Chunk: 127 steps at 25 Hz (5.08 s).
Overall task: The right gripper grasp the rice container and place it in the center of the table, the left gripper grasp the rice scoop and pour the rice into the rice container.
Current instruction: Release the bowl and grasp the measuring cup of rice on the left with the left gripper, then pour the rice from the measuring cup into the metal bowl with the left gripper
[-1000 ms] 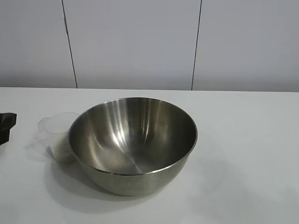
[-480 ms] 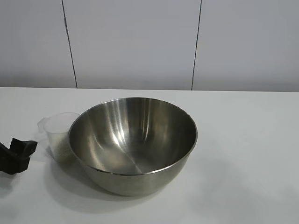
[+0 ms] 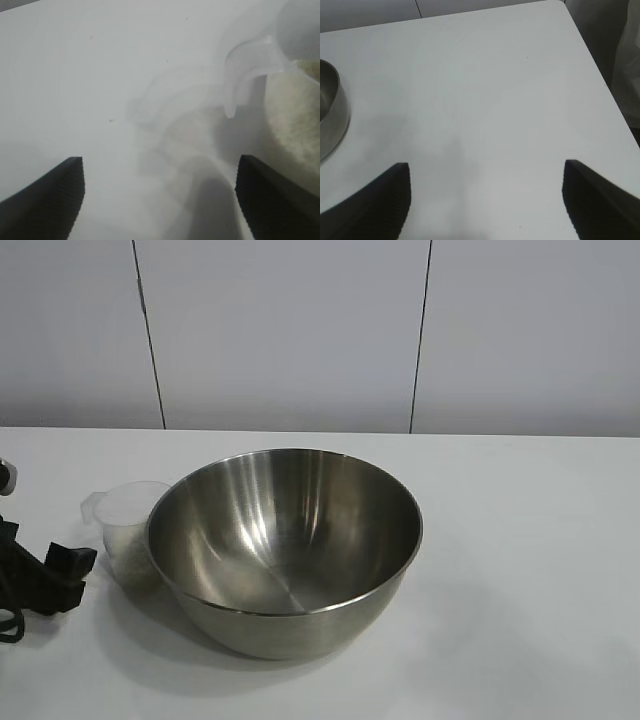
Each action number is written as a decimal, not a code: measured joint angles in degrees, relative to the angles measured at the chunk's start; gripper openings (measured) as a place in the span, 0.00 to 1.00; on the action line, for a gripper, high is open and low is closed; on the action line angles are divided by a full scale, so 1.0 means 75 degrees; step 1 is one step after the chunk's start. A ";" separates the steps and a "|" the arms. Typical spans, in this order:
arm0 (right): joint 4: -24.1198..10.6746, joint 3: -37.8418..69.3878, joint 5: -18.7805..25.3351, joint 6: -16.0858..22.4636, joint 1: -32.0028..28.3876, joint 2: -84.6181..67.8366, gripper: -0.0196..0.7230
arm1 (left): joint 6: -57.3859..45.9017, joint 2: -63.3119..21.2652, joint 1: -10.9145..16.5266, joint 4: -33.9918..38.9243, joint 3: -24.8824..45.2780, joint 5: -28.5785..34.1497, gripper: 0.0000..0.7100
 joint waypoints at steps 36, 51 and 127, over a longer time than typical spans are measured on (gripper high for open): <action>-0.0008 0.0000 -0.0046 0.0000 0.0000 0.0000 0.79 | 0.0023 0.0023 0.0051 0.0353 -0.0997 0.0000 0.60; -0.0008 0.0000 -0.0046 0.0000 0.0000 0.0000 0.79 | 0.0001 -0.0096 0.0051 0.0746 -0.0997 0.0007 0.02; -0.0001 0.0000 -0.0045 0.0000 0.0000 0.0000 0.79 | 1.2257 -0.3418 -0.2852 0.6129 -0.3188 0.5437 0.01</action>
